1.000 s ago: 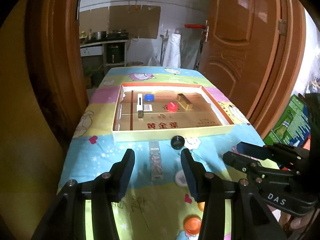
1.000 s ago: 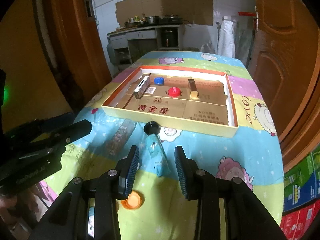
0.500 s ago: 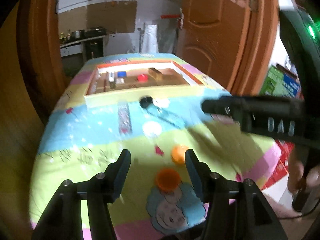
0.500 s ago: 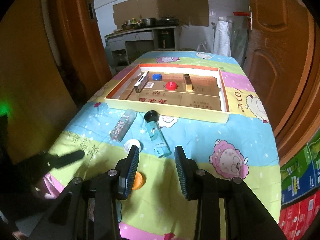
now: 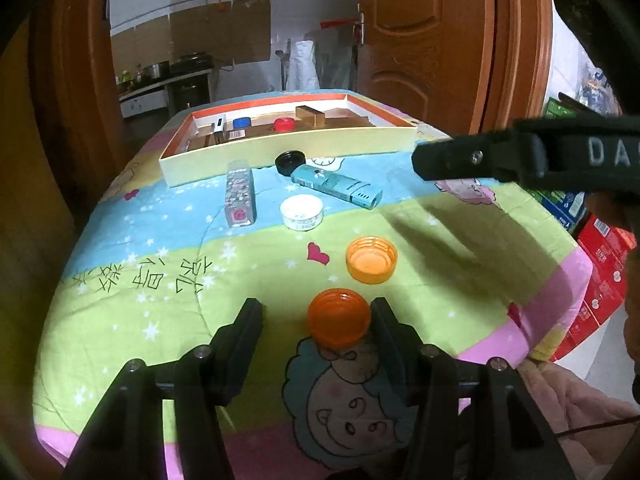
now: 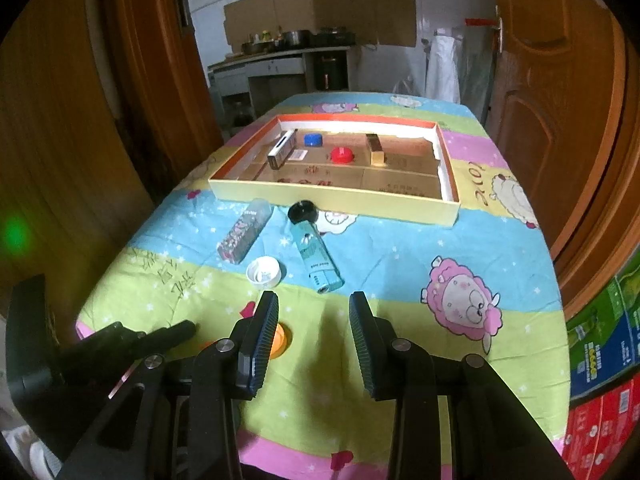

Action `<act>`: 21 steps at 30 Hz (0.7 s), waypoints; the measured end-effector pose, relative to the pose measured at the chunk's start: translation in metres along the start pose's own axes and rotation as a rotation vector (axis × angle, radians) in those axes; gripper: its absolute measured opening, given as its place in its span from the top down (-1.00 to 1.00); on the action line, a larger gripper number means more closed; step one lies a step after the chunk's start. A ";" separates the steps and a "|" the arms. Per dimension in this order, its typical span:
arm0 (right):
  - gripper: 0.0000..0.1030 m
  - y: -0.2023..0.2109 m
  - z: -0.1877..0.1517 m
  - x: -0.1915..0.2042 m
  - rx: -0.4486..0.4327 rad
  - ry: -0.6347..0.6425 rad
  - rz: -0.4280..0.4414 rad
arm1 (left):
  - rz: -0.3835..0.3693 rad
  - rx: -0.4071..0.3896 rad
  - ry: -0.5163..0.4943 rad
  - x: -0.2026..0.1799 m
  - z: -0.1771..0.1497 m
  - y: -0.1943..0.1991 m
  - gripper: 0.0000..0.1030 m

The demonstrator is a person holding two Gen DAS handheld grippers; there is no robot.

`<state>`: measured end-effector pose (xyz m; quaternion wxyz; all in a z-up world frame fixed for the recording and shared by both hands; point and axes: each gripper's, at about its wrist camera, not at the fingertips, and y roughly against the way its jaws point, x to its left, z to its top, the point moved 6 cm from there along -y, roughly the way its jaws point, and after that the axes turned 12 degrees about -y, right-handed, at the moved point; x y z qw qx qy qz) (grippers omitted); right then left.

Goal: Organize rigid objects
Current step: 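Grasp the large orange cap with the left tool while the right tool grasps the smaller orange cap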

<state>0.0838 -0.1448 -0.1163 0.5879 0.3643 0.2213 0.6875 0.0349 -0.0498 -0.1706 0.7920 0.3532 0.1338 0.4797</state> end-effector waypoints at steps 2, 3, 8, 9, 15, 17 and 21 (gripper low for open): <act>0.26 -0.004 -0.004 0.001 0.011 0.001 0.007 | -0.002 -0.003 0.009 0.004 0.000 -0.001 0.18; 0.26 -0.007 -0.006 0.002 0.017 0.003 0.014 | 0.004 -0.005 0.015 0.007 0.000 0.000 0.38; 0.26 -0.018 -0.019 0.011 0.052 0.020 0.056 | 0.031 -0.014 0.050 0.019 -0.002 0.002 0.41; 0.26 -0.021 -0.022 0.015 0.061 0.030 0.065 | 0.045 -0.016 0.058 0.023 -0.002 0.003 0.41; 0.26 -0.037 -0.036 0.031 0.084 0.096 0.070 | 0.091 -0.022 0.113 0.046 -0.006 0.008 0.41; 0.26 -0.044 -0.039 0.033 0.091 0.113 0.057 | 0.099 -0.022 0.130 0.053 -0.007 0.009 0.41; 0.27 -0.056 -0.045 0.035 0.100 0.141 0.031 | 0.100 -0.022 0.160 0.061 -0.008 0.010 0.41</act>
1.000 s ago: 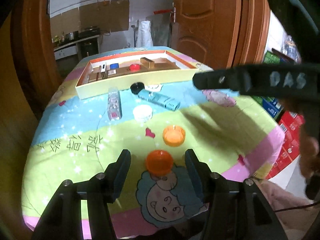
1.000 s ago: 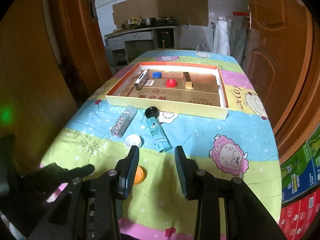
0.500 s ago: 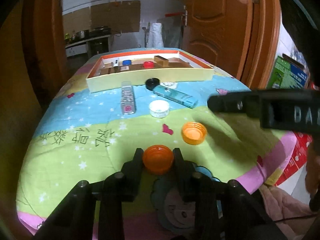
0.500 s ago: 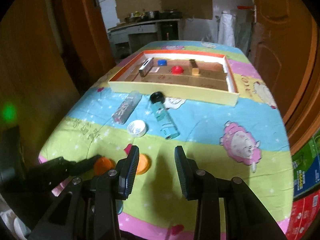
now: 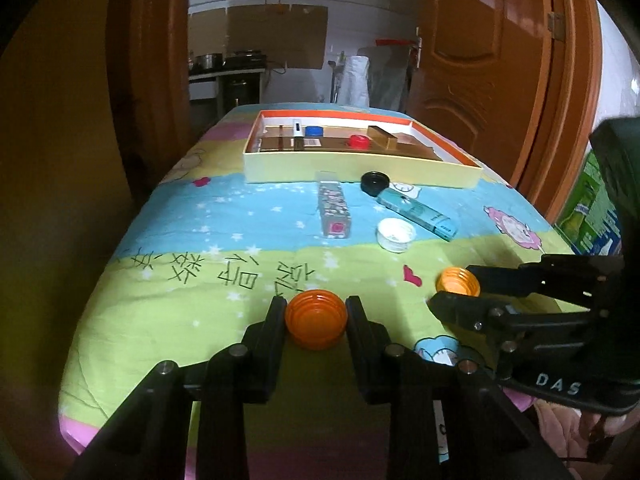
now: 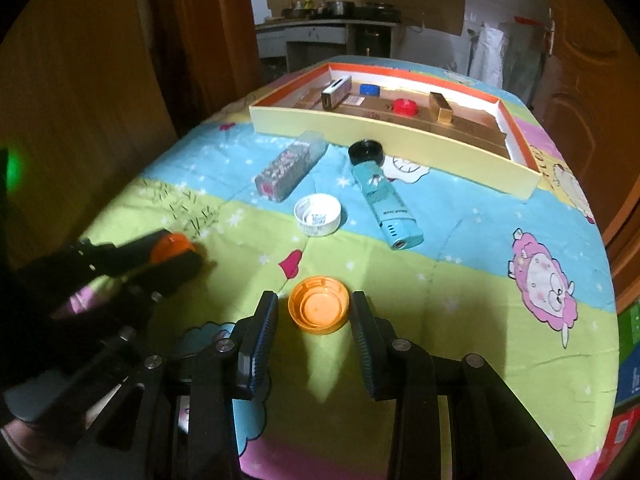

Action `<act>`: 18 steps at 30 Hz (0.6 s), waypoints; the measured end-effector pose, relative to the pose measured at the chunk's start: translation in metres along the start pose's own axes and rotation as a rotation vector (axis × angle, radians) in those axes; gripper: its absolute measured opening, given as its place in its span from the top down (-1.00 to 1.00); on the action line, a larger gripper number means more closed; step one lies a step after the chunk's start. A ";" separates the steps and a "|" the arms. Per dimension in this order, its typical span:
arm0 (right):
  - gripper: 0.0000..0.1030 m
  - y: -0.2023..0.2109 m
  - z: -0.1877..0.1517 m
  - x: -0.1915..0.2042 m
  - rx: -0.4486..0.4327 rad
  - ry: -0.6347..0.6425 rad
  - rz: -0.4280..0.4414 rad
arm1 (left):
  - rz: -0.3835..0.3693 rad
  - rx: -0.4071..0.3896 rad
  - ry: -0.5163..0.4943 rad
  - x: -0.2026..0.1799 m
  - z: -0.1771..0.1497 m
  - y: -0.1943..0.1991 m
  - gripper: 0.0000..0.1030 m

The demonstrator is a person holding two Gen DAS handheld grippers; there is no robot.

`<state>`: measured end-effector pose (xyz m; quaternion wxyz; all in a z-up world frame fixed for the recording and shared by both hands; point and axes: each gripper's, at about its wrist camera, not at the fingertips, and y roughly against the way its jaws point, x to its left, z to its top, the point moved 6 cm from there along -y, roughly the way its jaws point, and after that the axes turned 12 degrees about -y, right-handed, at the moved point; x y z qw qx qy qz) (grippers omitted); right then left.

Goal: Organize rigid objects
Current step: 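Grasp the large orange cap with the left tool while the right tool grasps the smaller orange cap, then carry both orange caps over the tray with both tools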

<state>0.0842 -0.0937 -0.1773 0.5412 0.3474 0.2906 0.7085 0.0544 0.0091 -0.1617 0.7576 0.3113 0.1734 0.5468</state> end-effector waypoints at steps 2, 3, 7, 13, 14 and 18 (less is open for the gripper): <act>0.27 -0.002 0.001 0.002 -0.010 0.017 -0.018 | 0.001 -0.001 0.006 0.002 0.000 0.000 0.41; 0.42 -0.002 0.001 0.003 -0.015 0.027 -0.034 | 0.001 -0.001 0.007 0.002 0.000 0.000 0.41; 0.41 -0.001 0.000 0.003 -0.022 0.028 -0.043 | 0.000 -0.002 0.010 0.002 0.002 0.002 0.41; 0.41 0.006 0.004 0.000 -0.037 -0.005 -0.020 | -0.010 -0.017 0.006 -0.001 0.013 0.005 0.41; 0.41 0.007 0.005 0.000 -0.040 -0.008 -0.017 | -0.013 -0.019 0.004 -0.002 0.016 0.006 0.41; 0.41 0.011 0.010 0.000 -0.052 -0.015 -0.009 | -0.025 -0.029 0.006 -0.004 0.025 0.005 0.41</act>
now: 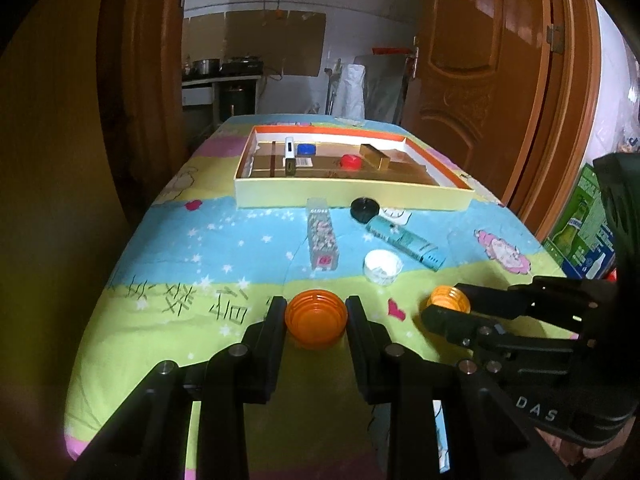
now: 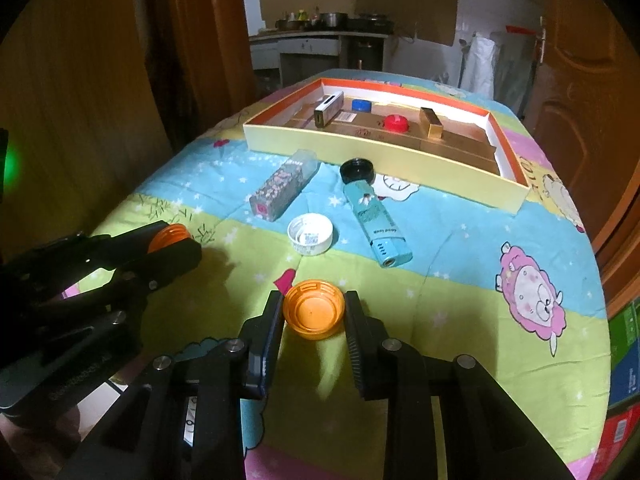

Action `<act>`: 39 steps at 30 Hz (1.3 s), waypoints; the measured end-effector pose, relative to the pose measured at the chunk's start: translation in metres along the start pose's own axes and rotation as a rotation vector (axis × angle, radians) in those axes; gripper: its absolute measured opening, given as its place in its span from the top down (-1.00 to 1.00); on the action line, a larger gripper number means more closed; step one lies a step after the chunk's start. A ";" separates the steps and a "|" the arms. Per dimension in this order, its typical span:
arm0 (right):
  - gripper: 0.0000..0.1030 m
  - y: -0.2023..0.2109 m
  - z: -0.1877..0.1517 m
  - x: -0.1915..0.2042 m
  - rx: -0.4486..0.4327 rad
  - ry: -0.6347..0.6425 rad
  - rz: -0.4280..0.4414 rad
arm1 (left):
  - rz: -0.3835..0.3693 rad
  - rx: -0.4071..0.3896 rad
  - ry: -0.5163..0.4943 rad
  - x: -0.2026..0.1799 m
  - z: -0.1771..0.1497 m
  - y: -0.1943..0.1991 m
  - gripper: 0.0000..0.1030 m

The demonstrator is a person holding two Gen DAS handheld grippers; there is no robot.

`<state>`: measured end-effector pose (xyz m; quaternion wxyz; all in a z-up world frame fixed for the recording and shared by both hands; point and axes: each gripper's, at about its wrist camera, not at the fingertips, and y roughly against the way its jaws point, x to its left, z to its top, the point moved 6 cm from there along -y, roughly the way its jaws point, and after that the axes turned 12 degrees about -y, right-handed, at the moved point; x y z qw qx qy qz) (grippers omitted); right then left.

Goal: Organize rigid objects
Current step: 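Carry both orange caps over the tray with both tools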

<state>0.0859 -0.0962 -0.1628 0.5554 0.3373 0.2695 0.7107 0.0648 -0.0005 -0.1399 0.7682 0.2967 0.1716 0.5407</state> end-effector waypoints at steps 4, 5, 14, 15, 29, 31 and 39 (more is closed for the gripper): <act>0.41 0.001 0.007 -0.001 -0.010 -0.012 0.009 | -0.009 -0.003 0.001 -0.001 0.009 -0.005 0.41; 0.41 0.002 0.009 -0.001 -0.013 -0.016 0.012 | -0.011 -0.005 0.002 -0.001 0.011 -0.006 0.41; 0.41 0.001 0.027 -0.012 -0.028 -0.046 0.019 | -0.030 -0.006 -0.002 -0.003 0.031 -0.018 0.41; 0.41 0.001 0.029 -0.014 -0.027 -0.050 0.021 | -0.033 -0.005 -0.001 -0.003 0.034 -0.020 0.41; 0.41 -0.012 0.054 -0.031 -0.018 -0.082 0.027 | -0.040 0.008 0.002 -0.001 0.061 -0.041 0.41; 0.41 -0.013 0.057 -0.033 -0.020 -0.087 0.027 | -0.040 0.010 -0.001 -0.001 0.065 -0.044 0.41; 0.41 -0.014 0.070 -0.042 -0.034 -0.109 0.033 | -0.034 0.010 -0.014 -0.001 0.081 -0.053 0.41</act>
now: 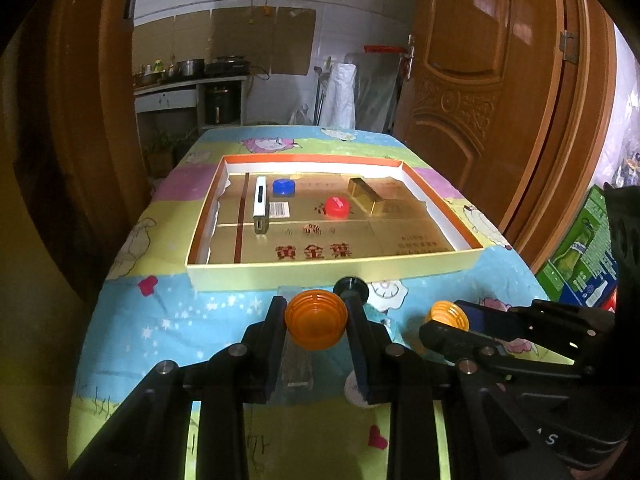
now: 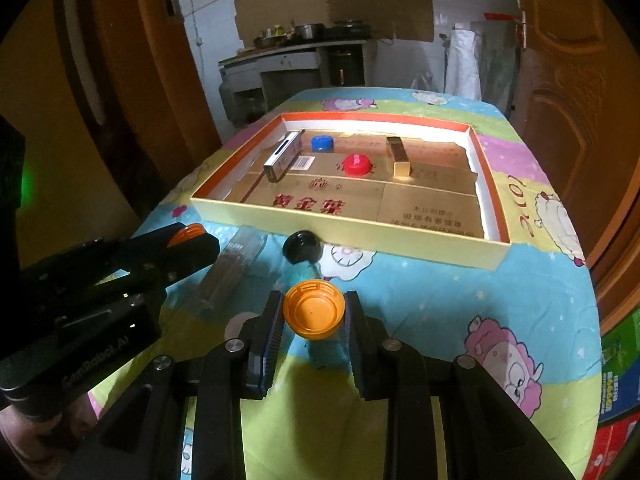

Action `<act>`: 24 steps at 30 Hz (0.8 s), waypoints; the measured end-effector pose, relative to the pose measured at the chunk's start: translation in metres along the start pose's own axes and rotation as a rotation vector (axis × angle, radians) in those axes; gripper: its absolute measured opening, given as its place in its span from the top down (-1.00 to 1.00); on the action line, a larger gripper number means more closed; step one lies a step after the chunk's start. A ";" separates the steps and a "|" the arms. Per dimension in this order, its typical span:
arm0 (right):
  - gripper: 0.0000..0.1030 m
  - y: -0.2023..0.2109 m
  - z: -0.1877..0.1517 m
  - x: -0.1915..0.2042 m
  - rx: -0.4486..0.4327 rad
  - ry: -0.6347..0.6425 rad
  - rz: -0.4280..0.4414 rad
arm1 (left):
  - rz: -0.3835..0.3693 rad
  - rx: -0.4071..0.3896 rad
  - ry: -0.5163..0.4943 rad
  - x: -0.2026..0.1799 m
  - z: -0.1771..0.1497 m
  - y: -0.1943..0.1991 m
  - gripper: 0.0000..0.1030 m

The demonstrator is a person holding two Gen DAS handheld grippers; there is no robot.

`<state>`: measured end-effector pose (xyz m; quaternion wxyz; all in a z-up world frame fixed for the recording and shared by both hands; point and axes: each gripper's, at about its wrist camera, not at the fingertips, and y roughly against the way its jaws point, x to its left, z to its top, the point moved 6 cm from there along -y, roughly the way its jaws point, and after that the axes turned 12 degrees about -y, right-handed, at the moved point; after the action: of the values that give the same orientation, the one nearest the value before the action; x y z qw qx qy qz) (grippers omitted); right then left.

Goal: Organize rigid objects
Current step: 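Carry both orange caps over the tray with both tools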

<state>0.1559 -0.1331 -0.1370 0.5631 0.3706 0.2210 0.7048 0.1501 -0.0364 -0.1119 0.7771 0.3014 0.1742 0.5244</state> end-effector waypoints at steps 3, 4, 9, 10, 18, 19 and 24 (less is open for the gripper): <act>0.41 -0.001 0.006 -0.004 -0.006 -0.009 0.003 | -0.001 -0.001 -0.007 -0.001 0.006 -0.004 0.41; 0.41 -0.001 0.008 -0.006 -0.009 -0.013 0.003 | -0.002 -0.002 -0.009 -0.002 0.009 -0.006 0.41; 0.41 -0.004 0.017 -0.015 -0.016 -0.032 0.003 | -0.009 -0.006 -0.016 -0.004 0.022 -0.015 0.41; 0.41 -0.005 0.019 -0.017 -0.018 -0.035 0.001 | -0.011 -0.006 -0.016 -0.004 0.025 -0.017 0.41; 0.41 -0.011 0.038 -0.030 -0.031 -0.060 -0.004 | -0.021 -0.011 -0.015 -0.001 0.046 -0.035 0.41; 0.41 -0.012 0.041 -0.032 -0.034 -0.063 -0.005 | -0.021 -0.012 -0.013 0.000 0.047 -0.037 0.41; 0.41 -0.016 0.055 -0.039 -0.040 -0.071 -0.012 | -0.022 -0.011 -0.001 0.005 0.057 -0.048 0.41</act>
<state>0.2118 -0.1718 -0.1252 0.5823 0.3828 0.1889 0.6919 0.2198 -0.0608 -0.0999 0.7846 0.2952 0.1744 0.5166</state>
